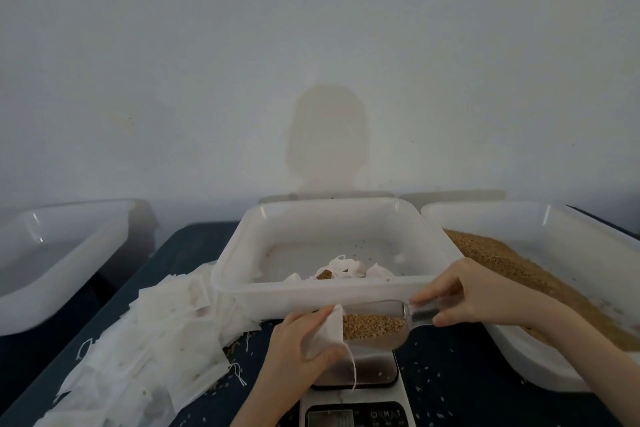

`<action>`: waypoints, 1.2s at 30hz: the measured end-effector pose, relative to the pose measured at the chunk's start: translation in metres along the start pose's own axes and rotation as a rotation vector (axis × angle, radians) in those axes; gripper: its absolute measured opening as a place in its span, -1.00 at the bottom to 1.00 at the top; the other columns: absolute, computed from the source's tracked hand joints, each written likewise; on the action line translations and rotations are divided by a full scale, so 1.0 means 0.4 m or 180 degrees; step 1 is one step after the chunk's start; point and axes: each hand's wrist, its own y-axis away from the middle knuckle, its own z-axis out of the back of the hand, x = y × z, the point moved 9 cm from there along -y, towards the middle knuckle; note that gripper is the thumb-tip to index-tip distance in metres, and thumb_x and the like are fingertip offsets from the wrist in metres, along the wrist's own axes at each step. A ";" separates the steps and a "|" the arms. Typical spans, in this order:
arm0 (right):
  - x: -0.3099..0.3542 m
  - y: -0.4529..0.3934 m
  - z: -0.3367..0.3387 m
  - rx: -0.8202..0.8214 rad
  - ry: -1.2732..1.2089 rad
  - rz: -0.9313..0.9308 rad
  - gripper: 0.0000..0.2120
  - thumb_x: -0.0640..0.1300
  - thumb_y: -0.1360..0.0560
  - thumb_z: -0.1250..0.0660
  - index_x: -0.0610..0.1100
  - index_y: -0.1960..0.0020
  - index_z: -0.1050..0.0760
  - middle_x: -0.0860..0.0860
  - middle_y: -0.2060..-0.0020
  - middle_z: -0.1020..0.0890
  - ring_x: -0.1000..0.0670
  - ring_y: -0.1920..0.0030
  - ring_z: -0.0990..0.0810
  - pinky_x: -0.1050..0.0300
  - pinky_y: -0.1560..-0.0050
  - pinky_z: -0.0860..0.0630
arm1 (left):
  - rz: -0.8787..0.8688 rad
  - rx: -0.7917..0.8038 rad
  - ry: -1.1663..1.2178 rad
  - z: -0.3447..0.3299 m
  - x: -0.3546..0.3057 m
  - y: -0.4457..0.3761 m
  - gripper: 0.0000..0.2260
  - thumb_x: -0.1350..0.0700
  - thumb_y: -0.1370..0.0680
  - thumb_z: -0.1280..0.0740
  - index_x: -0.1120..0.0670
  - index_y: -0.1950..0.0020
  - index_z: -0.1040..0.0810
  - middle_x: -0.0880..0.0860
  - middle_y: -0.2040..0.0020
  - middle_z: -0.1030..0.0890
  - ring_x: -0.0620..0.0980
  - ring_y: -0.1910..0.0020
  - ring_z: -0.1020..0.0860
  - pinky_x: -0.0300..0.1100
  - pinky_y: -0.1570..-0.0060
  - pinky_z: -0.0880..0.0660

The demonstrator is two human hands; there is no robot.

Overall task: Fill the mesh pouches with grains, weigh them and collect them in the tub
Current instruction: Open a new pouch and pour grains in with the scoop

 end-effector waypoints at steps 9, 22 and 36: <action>0.031 -0.012 0.020 -0.0053 0.0246 0.0068 -0.68 -0.06 -0.42 -0.47 0.33 -0.05 -0.58 0.06 0.08 -0.71 -0.01 0.05 -0.64 -0.01 -0.14 -0.53 | 0.0253 0.0218 -0.0176 0.028 0.001 -0.020 -0.45 -0.16 -0.31 -0.50 -0.27 -0.26 -0.42 -0.30 -0.12 -0.40 -0.31 -0.10 -0.40 -0.43 -0.04 -0.32; 0.241 -0.026 0.107 -0.0845 0.3039 0.0642 -0.49 -0.29 -0.53 -0.20 0.18 -0.35 -0.42 0.22 -0.22 -0.50 0.15 -0.32 -0.33 0.11 -0.43 0.29 | 0.0204 -0.0190 0.0298 0.012 -0.087 -0.040 -0.58 -0.04 -0.33 -0.53 -0.35 -0.01 -0.39 -0.35 0.01 -0.52 -0.47 -0.03 -0.44 -0.55 0.07 -0.38; 0.290 -0.010 0.136 -0.0922 0.3236 0.0684 -0.29 -0.46 -0.37 -0.07 0.13 -0.35 -0.44 0.09 -0.14 -0.52 0.03 -0.29 -0.36 0.03 -0.38 0.48 | 0.0262 -0.0235 0.0425 -0.014 -0.118 -0.058 -0.60 -0.05 -0.32 -0.54 -0.33 0.02 -0.39 -0.30 0.03 -0.54 -0.46 0.02 -0.45 -0.58 0.13 -0.37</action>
